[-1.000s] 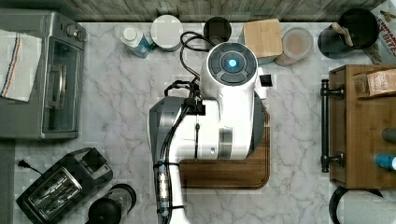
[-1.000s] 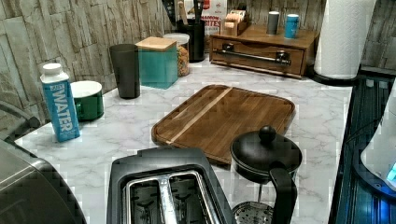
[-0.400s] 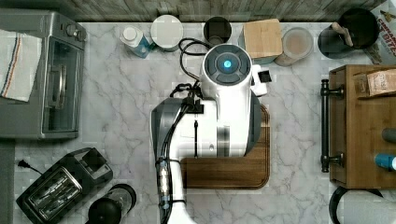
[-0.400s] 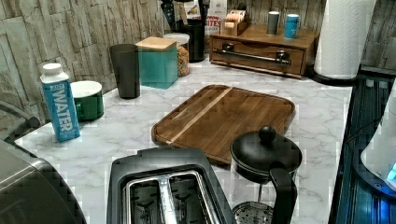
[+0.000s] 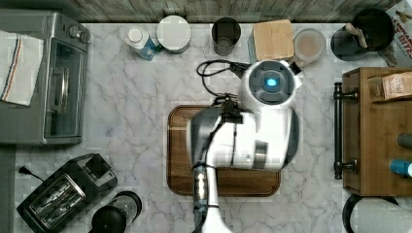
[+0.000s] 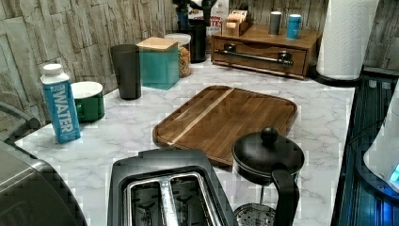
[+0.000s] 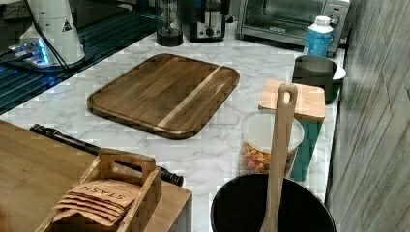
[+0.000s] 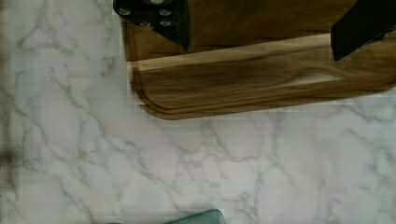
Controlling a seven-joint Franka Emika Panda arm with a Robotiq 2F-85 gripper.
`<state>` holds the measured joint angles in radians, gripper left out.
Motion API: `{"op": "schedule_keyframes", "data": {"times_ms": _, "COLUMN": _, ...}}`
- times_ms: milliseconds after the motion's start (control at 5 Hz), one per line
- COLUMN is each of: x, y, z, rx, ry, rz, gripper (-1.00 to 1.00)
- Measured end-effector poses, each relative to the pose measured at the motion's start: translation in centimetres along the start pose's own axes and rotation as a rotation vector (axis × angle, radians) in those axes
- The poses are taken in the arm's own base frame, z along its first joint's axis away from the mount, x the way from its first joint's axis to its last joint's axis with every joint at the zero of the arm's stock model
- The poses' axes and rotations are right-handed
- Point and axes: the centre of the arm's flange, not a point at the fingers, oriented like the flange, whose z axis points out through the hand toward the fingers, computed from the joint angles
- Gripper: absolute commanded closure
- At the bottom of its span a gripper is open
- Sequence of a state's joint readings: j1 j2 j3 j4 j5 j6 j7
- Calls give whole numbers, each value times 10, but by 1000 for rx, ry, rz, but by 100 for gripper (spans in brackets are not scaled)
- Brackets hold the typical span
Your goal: Open the drawer.
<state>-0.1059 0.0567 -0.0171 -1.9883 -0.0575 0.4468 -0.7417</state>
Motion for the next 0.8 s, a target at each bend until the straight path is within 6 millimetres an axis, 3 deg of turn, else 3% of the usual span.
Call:
{"op": "schedule_keyframes", "data": {"times_ms": 400, "x": 12, "y": 129, "z": 30, "rx": -23, "ry": 115, "rz": 93, "gripper": -100}}
{"op": "schedule_keyframes", "data": {"times_ms": 800, "x": -3, "y": 235, "z": 70, "rx": -71, "ry": 156, "rz": 56, "gripper": -100}}
